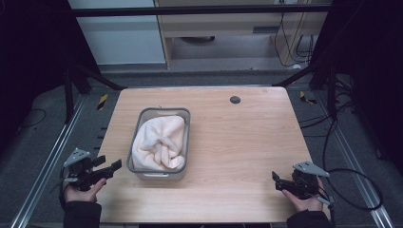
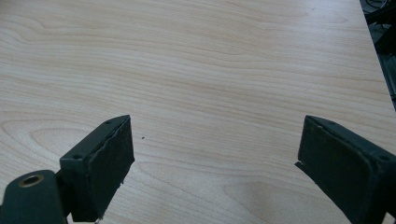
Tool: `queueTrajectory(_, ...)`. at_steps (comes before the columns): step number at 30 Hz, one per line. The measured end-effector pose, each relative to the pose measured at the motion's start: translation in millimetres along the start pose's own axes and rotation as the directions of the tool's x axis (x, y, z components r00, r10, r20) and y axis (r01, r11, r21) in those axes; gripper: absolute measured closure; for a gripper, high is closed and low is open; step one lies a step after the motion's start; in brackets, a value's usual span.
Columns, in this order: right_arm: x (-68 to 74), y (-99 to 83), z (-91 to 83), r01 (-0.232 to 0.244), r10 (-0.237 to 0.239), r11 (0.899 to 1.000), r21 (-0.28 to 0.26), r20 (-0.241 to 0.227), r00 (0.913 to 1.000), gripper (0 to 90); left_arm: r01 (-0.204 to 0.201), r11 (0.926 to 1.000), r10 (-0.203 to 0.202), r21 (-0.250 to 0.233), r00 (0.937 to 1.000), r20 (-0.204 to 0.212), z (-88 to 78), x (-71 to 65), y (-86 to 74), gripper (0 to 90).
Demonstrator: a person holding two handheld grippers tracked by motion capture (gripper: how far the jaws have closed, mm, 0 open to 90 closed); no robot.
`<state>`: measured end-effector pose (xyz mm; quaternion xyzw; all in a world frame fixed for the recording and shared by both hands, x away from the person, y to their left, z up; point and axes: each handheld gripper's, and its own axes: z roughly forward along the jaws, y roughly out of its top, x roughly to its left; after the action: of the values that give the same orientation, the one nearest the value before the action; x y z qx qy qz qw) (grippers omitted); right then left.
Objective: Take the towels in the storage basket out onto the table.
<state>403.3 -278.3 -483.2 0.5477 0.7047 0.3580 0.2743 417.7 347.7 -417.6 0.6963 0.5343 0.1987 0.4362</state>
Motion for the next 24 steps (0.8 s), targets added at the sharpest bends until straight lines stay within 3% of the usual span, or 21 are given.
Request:
queueTrajectory(14,0.9,-1.2,0.8,-0.007,0.008,1.0,0.016,-0.01,0.9999,9.5,-0.009,1.0,0.009,-0.001,0.9989,0.047,-11.8,-3.3,17.2,25.3)
queueTrajectory(24,1.5,-1.2,1.5,0.001,-0.001,1.0,0.016,-0.009,1.0,9.2,-0.062,0.998,0.062,0.003,0.9953,0.074,-9.6,-13.0,38.9,24.5)
